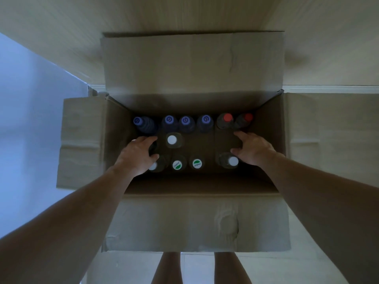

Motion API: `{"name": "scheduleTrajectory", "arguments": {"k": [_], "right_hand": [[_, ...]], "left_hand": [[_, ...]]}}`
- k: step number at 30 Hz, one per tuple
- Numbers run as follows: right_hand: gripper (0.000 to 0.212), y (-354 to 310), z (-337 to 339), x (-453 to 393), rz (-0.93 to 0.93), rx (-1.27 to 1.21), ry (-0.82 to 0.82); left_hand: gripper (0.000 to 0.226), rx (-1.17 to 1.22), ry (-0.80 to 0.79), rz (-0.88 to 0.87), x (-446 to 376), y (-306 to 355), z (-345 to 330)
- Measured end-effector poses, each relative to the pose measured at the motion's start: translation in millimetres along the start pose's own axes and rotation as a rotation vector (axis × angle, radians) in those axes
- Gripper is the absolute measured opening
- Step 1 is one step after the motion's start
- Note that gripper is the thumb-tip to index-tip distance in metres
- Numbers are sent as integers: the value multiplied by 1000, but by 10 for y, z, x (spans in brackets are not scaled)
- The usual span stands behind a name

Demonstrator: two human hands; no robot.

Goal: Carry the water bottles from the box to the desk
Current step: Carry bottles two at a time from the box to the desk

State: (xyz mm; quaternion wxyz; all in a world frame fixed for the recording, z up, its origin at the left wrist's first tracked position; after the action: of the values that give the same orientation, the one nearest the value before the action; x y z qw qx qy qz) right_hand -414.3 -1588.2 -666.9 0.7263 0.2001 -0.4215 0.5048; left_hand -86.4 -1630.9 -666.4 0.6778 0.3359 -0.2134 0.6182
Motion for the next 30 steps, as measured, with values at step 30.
{"name": "scheduleTrajectory", "arguments": {"k": [30], "right_hand": [[66,-305,-496,-215,273,191,12]], "left_hand": [[78,-142,-76,-236,-241,596,-557]]}}
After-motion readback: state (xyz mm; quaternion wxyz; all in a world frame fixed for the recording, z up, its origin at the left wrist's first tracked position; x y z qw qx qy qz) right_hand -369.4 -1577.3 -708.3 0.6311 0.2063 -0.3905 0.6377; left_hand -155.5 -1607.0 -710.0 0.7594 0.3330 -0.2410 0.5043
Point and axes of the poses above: each hand's wrist, its own x-axis away from the middle knuckle, its own z-axis out of the back of the hand, y = z × x, the point moved 3 cm from there along -x, towards the middle knuckle
